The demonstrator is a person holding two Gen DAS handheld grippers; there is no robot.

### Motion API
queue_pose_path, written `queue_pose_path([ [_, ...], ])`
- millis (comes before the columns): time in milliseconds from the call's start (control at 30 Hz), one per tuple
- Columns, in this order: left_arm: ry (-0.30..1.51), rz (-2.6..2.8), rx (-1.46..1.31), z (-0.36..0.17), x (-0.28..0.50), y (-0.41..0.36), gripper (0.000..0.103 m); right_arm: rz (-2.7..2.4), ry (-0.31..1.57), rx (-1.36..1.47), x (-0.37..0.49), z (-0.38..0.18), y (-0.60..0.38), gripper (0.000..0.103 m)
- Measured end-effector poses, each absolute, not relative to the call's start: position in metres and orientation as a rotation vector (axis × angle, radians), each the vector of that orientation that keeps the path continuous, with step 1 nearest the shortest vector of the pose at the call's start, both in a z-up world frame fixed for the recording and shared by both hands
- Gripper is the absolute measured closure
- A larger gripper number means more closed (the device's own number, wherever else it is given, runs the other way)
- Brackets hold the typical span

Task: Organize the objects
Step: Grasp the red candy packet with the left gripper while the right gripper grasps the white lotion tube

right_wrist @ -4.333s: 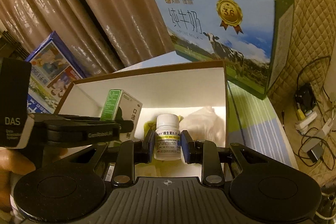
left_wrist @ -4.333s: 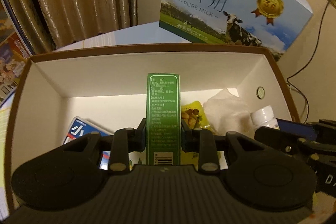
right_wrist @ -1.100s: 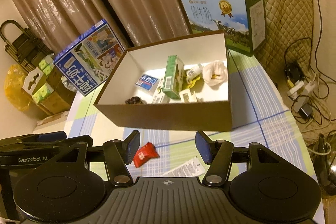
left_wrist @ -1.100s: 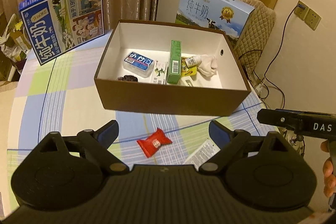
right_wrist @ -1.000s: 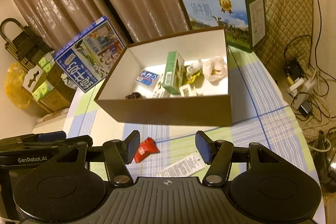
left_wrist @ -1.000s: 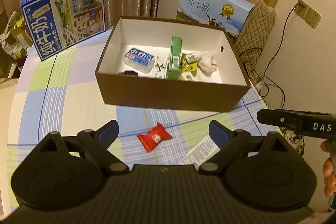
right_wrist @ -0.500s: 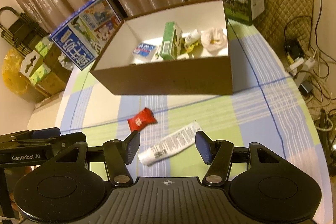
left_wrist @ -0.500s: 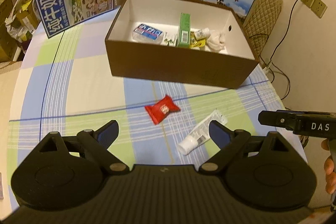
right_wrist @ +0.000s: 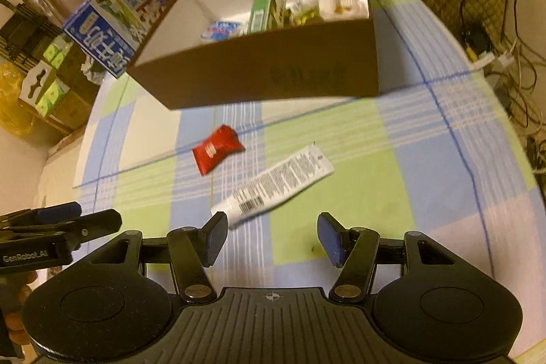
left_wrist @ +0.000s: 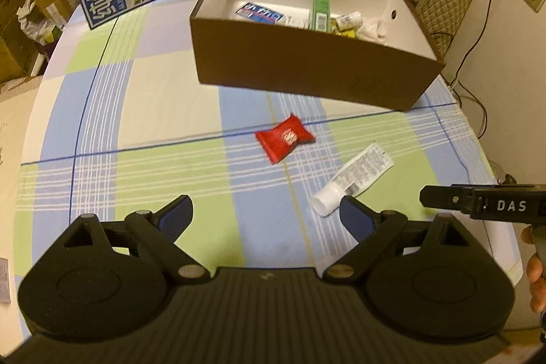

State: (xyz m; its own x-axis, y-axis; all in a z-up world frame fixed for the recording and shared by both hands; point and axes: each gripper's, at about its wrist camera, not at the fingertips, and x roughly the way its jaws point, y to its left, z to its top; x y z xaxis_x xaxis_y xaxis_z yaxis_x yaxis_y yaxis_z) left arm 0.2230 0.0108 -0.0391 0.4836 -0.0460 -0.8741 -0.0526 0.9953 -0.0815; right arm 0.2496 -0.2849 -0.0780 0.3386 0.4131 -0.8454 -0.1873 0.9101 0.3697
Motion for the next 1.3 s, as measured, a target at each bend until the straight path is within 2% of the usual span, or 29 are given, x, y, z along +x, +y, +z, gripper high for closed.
queue_pose_path([
  [567, 1.146, 0.071, -0.113, -0.073, 0.232, 0.042, 0.012, 0.363, 1.263, 0.314, 0.278, -0.141, -0.255, 0.047],
  [867, 1.166, 0.100, -0.118, -0.082, 0.240, 0.059, 0.012, 0.270, 1.280, 0.416, 0.297, -0.157, -0.244, 0.047],
  [1133, 1.171, 0.114, -0.120, -0.086, 0.246, 0.068, 0.012, 0.214, 1.245, 0.346, 0.310, -0.157, -0.222, 0.047],
  [1300, 1.175, 0.116, -0.118, -0.088, 0.250, 0.071, 0.012, 0.251, 1.196, 0.137, 0.311, -0.157, -0.196, 0.047],
])
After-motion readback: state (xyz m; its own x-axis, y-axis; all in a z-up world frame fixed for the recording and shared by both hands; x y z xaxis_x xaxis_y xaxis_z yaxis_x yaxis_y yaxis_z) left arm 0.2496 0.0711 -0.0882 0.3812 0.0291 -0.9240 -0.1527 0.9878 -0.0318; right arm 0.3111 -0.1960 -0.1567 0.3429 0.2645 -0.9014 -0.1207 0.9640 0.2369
